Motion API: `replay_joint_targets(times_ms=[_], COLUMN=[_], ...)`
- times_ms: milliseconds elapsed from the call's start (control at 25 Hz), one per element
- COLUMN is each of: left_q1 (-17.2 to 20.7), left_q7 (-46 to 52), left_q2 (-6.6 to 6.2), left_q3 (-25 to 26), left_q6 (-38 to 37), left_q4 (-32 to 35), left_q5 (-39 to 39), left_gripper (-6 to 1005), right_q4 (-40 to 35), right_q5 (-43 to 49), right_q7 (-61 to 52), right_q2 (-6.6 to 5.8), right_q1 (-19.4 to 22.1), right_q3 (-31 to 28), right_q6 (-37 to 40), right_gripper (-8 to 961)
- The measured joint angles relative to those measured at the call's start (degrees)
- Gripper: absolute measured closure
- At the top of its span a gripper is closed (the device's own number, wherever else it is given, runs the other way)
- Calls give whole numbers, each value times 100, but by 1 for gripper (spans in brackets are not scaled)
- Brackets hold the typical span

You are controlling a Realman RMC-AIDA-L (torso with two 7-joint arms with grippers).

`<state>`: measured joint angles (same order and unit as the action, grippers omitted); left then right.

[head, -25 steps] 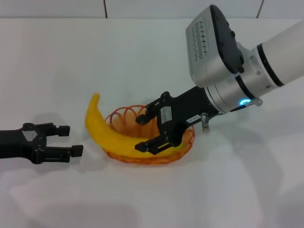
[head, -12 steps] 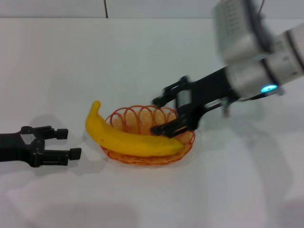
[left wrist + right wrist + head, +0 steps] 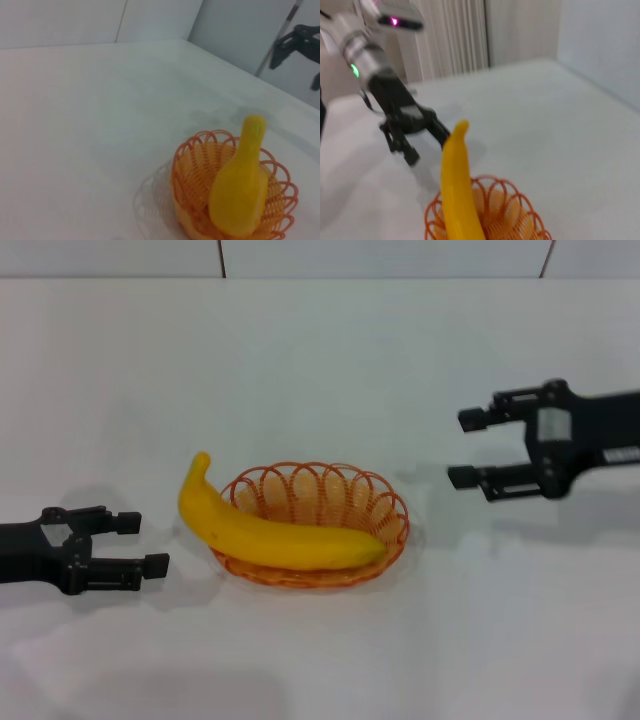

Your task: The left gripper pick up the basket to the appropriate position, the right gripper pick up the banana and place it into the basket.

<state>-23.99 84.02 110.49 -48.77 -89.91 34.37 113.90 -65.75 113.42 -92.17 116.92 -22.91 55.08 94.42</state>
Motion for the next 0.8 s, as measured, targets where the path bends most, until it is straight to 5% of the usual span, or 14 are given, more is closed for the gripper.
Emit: replay_joint_targets(times_ms=[440, 800], left_q1=[12, 2], left_q7=[-3, -19], left_q2=[1, 3], left_q3=[7, -38], left_q6=[0, 0], left_q4=[12, 25], left_q5=[0, 0], left_gripper=[92, 91], right_q4=[2736, 3481], right_q5=[-300, -277], right_q7=[3251, 4615], right_q2=[-18, -11], right_q1=[50, 56], right_q3=[-1273, -1466], right_q6=[-98, -580], right_gripper=[256, 257])
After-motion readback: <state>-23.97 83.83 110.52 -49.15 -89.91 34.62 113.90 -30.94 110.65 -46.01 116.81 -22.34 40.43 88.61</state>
